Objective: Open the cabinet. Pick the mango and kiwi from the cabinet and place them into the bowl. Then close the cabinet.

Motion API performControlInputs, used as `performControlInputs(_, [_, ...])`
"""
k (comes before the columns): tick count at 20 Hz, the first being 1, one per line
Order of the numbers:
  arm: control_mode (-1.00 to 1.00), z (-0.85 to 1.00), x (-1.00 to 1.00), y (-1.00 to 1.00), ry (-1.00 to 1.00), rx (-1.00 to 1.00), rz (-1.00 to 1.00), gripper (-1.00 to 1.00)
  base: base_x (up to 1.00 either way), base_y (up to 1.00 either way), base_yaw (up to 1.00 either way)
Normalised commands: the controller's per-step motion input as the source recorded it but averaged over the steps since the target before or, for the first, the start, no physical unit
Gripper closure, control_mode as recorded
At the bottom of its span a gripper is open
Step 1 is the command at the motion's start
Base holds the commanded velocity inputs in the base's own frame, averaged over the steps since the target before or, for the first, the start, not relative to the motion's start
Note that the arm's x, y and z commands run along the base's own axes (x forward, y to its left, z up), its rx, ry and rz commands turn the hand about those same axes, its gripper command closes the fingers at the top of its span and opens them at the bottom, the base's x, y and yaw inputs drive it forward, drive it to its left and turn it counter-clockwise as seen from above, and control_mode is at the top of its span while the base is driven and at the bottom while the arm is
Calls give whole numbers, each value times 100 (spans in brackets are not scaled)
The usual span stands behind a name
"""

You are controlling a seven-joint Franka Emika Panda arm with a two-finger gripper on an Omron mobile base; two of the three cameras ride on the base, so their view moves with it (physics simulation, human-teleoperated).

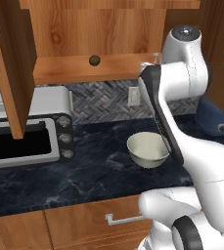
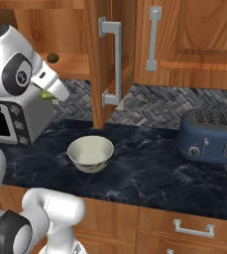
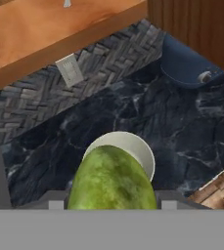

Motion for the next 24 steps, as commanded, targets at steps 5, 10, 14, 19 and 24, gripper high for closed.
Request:
performControlInputs(5, [-100,-67,-14,-5,-1,0,0,100,0,0,0])
performControlInputs(10, [-100,-65,-13,-13,-3,1,0,100,0,0,0])
performControlInputs(14, [-100,-58,-6,-24,-9,9,0,100,0,0,0])
performControlInputs(19, [-100,-32,0,-26,-11,15,0,100,0,0,0])
performControlInputs(24, [-100,-12,0,-14,-3,15,0,100,0,0,0])
